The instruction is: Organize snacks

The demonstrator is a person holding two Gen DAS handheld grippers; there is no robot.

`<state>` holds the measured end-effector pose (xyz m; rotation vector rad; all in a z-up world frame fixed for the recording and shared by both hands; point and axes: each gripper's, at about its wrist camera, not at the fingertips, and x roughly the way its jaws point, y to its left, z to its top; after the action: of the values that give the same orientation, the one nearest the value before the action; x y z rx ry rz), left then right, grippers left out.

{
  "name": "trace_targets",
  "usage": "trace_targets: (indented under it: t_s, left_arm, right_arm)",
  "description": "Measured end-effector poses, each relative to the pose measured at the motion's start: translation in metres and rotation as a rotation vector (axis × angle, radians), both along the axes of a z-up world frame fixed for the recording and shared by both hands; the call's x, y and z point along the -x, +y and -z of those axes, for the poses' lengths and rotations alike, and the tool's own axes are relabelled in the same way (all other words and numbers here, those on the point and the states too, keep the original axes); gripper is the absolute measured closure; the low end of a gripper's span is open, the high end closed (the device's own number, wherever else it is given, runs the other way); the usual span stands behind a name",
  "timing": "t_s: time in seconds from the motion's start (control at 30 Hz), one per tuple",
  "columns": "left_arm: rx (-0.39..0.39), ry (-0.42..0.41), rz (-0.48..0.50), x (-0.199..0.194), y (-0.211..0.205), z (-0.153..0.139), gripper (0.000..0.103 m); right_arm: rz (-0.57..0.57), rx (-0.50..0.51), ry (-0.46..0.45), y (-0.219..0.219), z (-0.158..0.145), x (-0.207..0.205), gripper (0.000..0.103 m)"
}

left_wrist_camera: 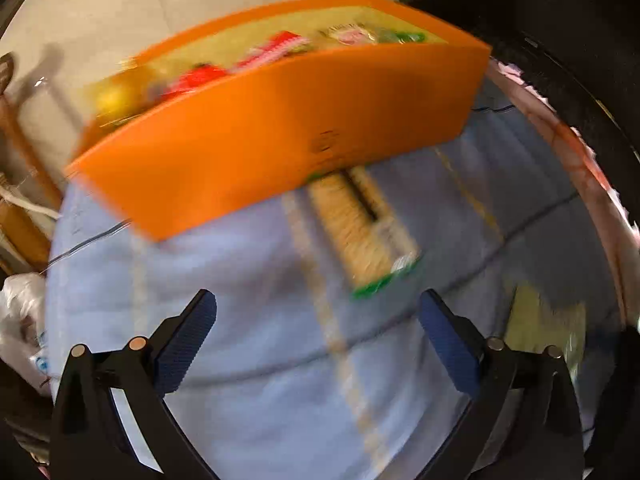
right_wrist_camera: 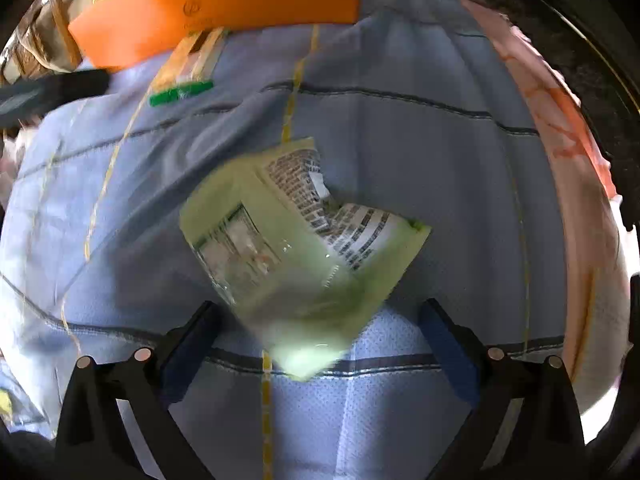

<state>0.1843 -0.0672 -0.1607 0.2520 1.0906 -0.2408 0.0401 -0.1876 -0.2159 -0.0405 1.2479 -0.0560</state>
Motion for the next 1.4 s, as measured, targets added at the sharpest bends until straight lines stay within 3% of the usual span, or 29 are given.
trace_targets:
  t_s: [0.17,0.23,0.3,0.37,0.4,0.43,0.5,0.57,0.6,0.77,0.87,0.93,1.0,1.07,1.1,1.13,1.27,1.33,1.4]
  left_arm:
    - [0.017,-0.011,0.007,-0.031,-0.031,0.021,0.004]
    - [-0.071,0.012,-0.017,-0.041,-0.041,0.038,0.004]
    - [0.006,-0.004,-0.071,-0.045,-0.035,0.038,0.004]
    - [0.064,0.058,-0.168,-0.052,-0.026,0.045,0.008]
    - [0.064,0.038,-0.196,-0.051,-0.025,0.044,0.020]
    - [0.072,0.021,-0.207,-0.049,-0.025,0.043,0.039]
    - [0.061,0.014,-0.169,-0.044,-0.033,0.042,0.055]
    - [0.072,0.049,-0.137,-0.041,-0.034,0.043,0.056]
    - [0.073,0.058,-0.138,-0.039,-0.033,0.043,0.056]
    - [0.070,0.053,-0.146,-0.023,-0.011,0.040,0.056]
    - [0.098,0.056,-0.168,-0.021,0.004,0.032,0.056]
    - [0.083,0.044,-0.161,-0.017,0.011,0.027,0.056]
    - [0.048,0.020,-0.147,-0.012,0.014,0.023,0.056]
    - [0.042,0.012,-0.143,-0.008,0.016,0.020,0.056]
    - [0.054,0.016,-0.140,-0.006,0.016,0.019,0.056]
    - [0.062,0.019,-0.141,-0.009,0.015,0.017,0.056]
    - [0.041,0.011,-0.127,-0.002,0.025,0.011,0.056]
    - [0.040,0.017,-0.104,0.001,0.022,0.009,0.056]
    - [0.079,0.020,-0.056,0.008,0.019,0.003,0.056]
  right_arm:
    - [-0.084,0.019,-0.070,0.008,-0.003,-0.007,0.003]
    - [-0.103,0.006,-0.039,0.009,0.003,-0.020,0.003]
    - [-0.073,-0.034,-0.044,-0.002,0.000,-0.024,0.003]
    - [-0.047,-0.026,-0.064,0.003,-0.002,-0.024,0.013]
    - [-0.059,-0.011,-0.079,0.011,-0.005,-0.023,0.033]
    - [-0.061,-0.021,-0.087,0.011,-0.008,-0.024,0.065]
    - [-0.023,-0.073,-0.095,0.019,-0.011,-0.021,0.073]
    - [-0.007,-0.120,-0.090,0.019,-0.015,-0.016,0.077]
    - [-0.016,-0.142,-0.092,0.026,-0.017,-0.012,0.103]
    - [-0.023,-0.133,-0.064,0.022,-0.022,-0.005,0.103]
    - [0.043,-0.219,-0.067,0.005,-0.028,0.003,0.103]
    - [0.043,-0.170,-0.098,0.001,-0.041,0.008,0.103]
    - [-0.033,-0.097,-0.101,-0.011,-0.045,-0.005,0.100]
    - [-0.119,-0.003,-0.085,-0.010,-0.042,-0.017,0.067]
    - [-0.139,0.031,-0.101,-0.009,-0.044,-0.023,0.020]
    - [-0.142,0.035,-0.130,-0.011,-0.049,-0.025,0.004]
    - [-0.094,-0.079,-0.070,-0.020,-0.055,-0.034,0.003]
    - [-0.091,-0.120,-0.120,-0.021,-0.060,-0.021,0.003]
    - [-0.046,-0.057,-0.215,-0.022,-0.062,-0.010,0.003]
